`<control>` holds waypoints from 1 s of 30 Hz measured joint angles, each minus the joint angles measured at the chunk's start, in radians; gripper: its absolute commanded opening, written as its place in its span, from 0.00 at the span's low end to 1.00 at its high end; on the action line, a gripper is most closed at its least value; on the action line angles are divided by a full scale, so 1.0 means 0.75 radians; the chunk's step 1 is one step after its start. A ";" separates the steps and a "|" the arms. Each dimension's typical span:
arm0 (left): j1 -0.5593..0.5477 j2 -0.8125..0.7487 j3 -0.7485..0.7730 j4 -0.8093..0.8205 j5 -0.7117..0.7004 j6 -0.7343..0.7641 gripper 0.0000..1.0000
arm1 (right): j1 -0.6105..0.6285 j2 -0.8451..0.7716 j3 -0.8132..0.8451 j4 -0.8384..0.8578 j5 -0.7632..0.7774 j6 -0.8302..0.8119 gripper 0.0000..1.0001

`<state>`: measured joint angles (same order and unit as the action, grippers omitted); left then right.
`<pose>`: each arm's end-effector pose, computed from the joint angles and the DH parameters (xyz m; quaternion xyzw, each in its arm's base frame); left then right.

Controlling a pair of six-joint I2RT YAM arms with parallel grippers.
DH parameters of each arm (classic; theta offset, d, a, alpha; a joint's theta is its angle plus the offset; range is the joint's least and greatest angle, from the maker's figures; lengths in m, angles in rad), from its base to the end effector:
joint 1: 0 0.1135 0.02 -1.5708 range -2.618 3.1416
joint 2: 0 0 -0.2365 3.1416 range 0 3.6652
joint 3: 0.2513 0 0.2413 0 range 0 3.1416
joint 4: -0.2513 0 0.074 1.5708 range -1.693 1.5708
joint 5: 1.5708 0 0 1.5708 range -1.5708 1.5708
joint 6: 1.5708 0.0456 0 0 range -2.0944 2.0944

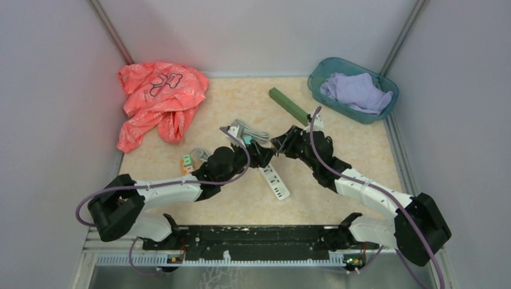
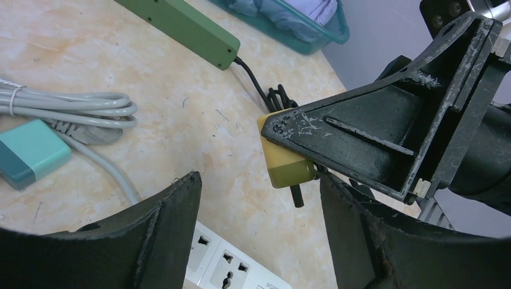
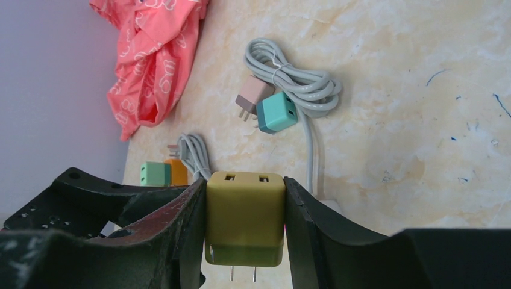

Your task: Insert the plug

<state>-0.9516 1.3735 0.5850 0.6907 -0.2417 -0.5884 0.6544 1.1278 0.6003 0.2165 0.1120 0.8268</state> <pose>0.1822 -0.2369 0.2104 0.0532 0.7380 -0.4001 0.5409 0.2129 0.1569 0.2249 0.1023 0.8010 0.3635 0.4646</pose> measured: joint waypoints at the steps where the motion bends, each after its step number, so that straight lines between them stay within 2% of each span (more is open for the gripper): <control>1: -0.002 0.006 0.000 0.011 -0.006 0.004 0.76 | 0.001 -0.004 -0.008 0.012 0.001 0.017 0.29; 11: -0.009 0.073 -0.001 0.121 -0.026 0.024 0.74 | 0.001 -0.012 -0.042 0.091 -0.009 0.096 0.29; 15: -0.011 0.110 0.005 0.143 -0.025 0.038 0.67 | 0.000 -0.012 -0.073 0.123 -0.013 0.121 0.29; 24: -0.029 0.166 0.012 0.233 0.009 0.036 0.25 | 0.000 -0.009 -0.111 0.187 -0.041 0.133 0.35; 30: -0.028 0.161 -0.039 0.304 0.035 0.069 0.03 | 0.001 -0.012 -0.149 0.242 -0.071 0.124 0.42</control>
<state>-0.9730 1.4940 0.5556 0.9188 -0.2157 -0.5365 0.6548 1.1187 0.4885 0.3977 0.0586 0.9195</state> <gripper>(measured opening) 0.342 0.445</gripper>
